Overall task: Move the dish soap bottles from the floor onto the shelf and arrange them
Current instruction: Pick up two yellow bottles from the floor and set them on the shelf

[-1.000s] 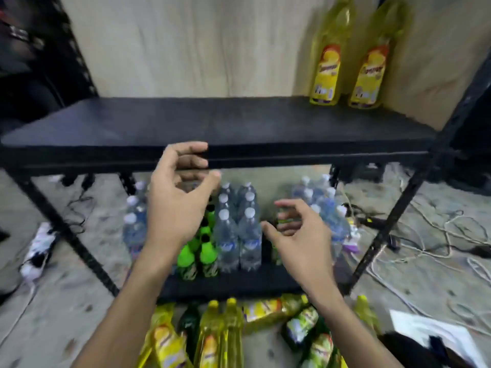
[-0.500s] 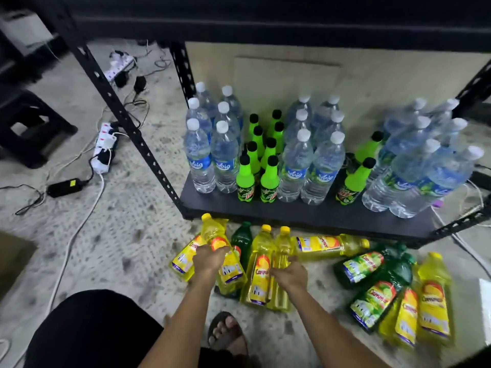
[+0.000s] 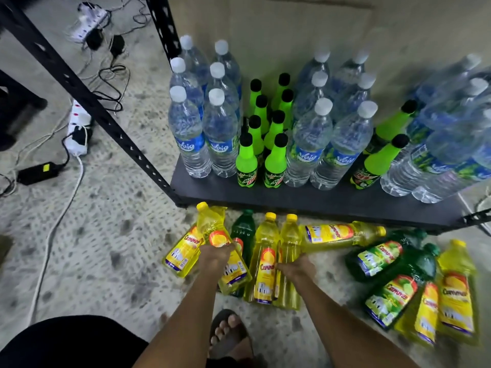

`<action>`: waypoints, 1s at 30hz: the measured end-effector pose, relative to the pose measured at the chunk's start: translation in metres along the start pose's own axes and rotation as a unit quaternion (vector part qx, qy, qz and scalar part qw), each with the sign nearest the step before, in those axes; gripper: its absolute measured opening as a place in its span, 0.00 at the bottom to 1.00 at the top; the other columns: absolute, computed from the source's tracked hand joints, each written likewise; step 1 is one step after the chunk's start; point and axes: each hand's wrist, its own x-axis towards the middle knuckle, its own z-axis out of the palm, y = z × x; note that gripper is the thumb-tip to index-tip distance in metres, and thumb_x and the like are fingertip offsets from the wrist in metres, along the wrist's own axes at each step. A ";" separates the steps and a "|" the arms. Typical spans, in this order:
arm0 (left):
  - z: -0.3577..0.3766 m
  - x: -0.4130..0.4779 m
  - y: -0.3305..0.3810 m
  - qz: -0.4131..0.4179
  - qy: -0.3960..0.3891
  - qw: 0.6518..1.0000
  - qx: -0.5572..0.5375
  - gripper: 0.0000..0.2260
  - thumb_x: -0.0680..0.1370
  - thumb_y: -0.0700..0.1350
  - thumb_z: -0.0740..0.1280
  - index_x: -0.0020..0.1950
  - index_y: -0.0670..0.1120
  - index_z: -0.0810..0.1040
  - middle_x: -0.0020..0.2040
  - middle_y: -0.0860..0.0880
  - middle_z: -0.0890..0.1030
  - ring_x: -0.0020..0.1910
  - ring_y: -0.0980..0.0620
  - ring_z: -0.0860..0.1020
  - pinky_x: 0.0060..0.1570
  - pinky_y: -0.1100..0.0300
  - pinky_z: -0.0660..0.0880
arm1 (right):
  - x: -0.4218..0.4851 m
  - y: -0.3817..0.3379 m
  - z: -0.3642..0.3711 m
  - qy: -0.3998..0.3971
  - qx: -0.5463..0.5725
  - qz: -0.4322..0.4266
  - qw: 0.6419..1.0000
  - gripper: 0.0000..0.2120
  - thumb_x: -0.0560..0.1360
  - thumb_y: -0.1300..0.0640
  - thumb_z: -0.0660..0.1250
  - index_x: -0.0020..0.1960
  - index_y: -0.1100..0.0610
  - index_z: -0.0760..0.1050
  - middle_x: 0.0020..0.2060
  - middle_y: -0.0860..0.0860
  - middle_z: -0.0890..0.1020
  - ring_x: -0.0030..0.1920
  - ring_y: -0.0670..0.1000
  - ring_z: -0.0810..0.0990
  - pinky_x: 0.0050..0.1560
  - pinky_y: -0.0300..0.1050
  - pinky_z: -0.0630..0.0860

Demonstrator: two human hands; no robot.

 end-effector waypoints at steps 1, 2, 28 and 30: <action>-0.001 0.001 -0.001 0.003 -0.007 1.000 -0.002 0.42 0.67 0.55 0.79 0.72 0.35 0.67 0.64 0.38 0.78 0.58 0.40 0.78 0.50 0.52 0.77 | 0.001 0.000 0.000 0.003 0.000 -0.001 1.000 0.37 0.66 0.48 0.80 0.69 0.58 0.69 0.61 0.57 0.80 0.62 0.58 0.79 0.56 0.47 0.78; -0.003 0.000 -0.003 0.011 -0.009 1.000 -0.005 0.40 0.67 0.55 0.79 0.71 0.35 0.69 0.63 0.39 0.78 0.56 0.40 0.79 0.49 0.52 0.77 | 0.001 0.000 -0.001 0.005 0.004 -0.001 1.000 0.34 0.66 0.49 0.79 0.67 0.58 0.71 0.59 0.57 0.81 0.60 0.58 0.80 0.54 0.47 0.78; -0.096 -0.410 0.105 0.593 -0.065 0.799 -0.072 0.31 0.62 0.66 0.75 0.62 0.63 0.69 0.53 0.58 0.83 0.54 0.53 0.82 0.56 0.46 0.78 | -0.302 0.011 -0.363 0.144 0.305 -0.475 0.812 0.29 0.56 0.53 0.84 0.56 0.48 0.79 0.45 0.46 0.87 0.46 0.45 0.86 0.52 0.51 0.82; -0.097 -0.457 0.134 0.640 -0.078 0.759 -0.090 0.26 0.66 0.61 0.77 0.60 0.63 0.70 0.50 0.59 0.83 0.52 0.57 0.82 0.54 0.52 0.78 | -0.329 0.009 -0.408 0.173 0.318 -0.501 0.786 0.29 0.58 0.57 0.84 0.57 0.49 0.79 0.45 0.47 0.87 0.46 0.46 0.86 0.51 0.50 0.82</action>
